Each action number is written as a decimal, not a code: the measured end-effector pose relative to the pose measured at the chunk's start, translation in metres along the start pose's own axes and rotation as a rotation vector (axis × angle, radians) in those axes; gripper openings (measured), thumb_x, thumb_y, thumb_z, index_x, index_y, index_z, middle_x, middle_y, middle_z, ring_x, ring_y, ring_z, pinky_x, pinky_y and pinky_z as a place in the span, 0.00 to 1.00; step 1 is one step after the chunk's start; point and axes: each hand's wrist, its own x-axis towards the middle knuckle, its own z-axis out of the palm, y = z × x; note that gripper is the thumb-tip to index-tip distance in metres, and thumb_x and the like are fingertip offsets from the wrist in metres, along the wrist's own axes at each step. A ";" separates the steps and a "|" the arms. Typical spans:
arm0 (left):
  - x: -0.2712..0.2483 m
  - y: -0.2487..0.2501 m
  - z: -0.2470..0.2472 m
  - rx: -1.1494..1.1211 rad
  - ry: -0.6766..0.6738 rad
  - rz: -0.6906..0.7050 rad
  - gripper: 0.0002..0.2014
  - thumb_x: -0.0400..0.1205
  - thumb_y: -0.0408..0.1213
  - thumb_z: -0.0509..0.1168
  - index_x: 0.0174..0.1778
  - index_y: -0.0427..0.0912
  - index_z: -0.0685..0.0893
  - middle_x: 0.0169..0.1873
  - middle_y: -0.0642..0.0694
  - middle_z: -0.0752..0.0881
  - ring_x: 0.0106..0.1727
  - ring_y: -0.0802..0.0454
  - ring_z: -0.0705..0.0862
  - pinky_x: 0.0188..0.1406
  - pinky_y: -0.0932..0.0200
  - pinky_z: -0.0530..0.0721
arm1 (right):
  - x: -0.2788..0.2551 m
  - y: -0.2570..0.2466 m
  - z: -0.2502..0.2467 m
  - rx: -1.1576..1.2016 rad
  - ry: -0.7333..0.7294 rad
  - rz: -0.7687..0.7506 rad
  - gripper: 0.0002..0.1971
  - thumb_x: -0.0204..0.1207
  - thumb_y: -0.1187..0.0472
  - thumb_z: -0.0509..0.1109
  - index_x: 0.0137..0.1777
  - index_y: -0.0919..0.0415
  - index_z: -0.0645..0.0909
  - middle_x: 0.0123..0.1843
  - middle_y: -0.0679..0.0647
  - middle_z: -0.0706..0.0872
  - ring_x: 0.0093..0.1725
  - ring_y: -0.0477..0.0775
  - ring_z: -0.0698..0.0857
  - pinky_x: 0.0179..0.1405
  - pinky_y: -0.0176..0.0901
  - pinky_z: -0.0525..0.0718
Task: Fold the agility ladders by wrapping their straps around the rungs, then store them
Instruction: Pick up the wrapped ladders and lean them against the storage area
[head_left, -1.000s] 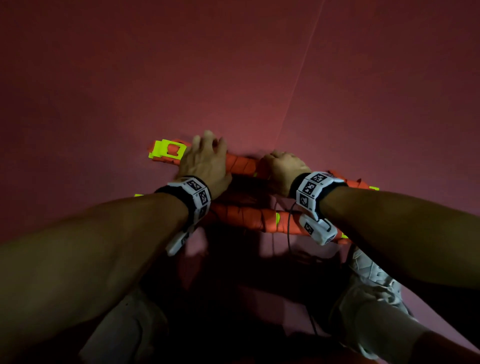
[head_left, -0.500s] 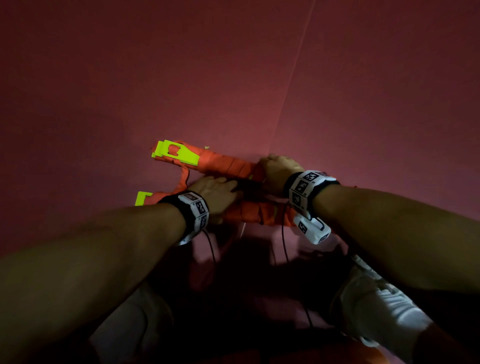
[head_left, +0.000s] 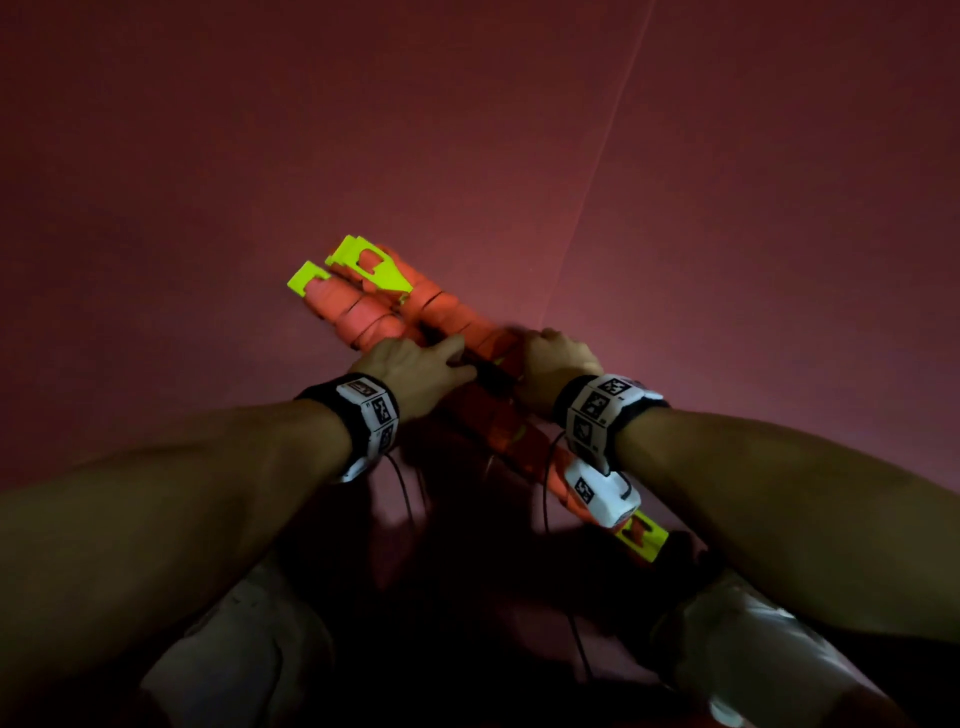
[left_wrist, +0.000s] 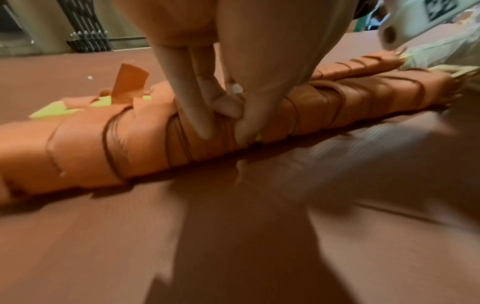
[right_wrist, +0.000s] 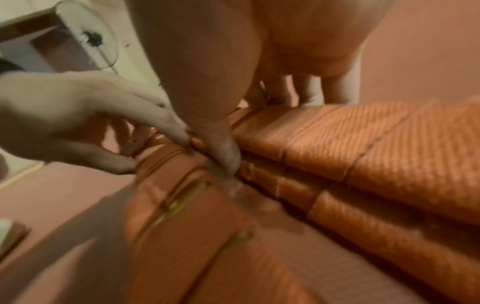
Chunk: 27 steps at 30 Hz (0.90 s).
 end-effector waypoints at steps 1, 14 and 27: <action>0.002 -0.003 0.000 0.002 0.008 0.000 0.20 0.91 0.42 0.51 0.79 0.61 0.68 0.72 0.47 0.69 0.49 0.36 0.87 0.34 0.49 0.74 | 0.000 -0.001 0.000 0.026 0.007 0.014 0.31 0.77 0.37 0.69 0.75 0.54 0.74 0.67 0.60 0.82 0.64 0.68 0.83 0.58 0.55 0.84; 0.046 -0.019 -0.034 -0.165 0.210 -0.089 0.26 0.83 0.37 0.43 0.77 0.49 0.71 0.70 0.42 0.70 0.65 0.37 0.76 0.47 0.48 0.76 | 0.010 -0.005 -0.012 0.427 0.073 0.345 0.37 0.74 0.32 0.67 0.69 0.64 0.78 0.65 0.63 0.84 0.61 0.69 0.86 0.53 0.51 0.84; 0.031 0.045 0.016 -0.829 0.156 -0.574 0.37 0.71 0.72 0.63 0.64 0.45 0.81 0.58 0.42 0.86 0.57 0.35 0.87 0.48 0.51 0.82 | -0.037 0.012 0.006 0.266 -0.056 0.336 0.37 0.71 0.38 0.74 0.72 0.60 0.70 0.68 0.64 0.81 0.67 0.70 0.82 0.61 0.58 0.82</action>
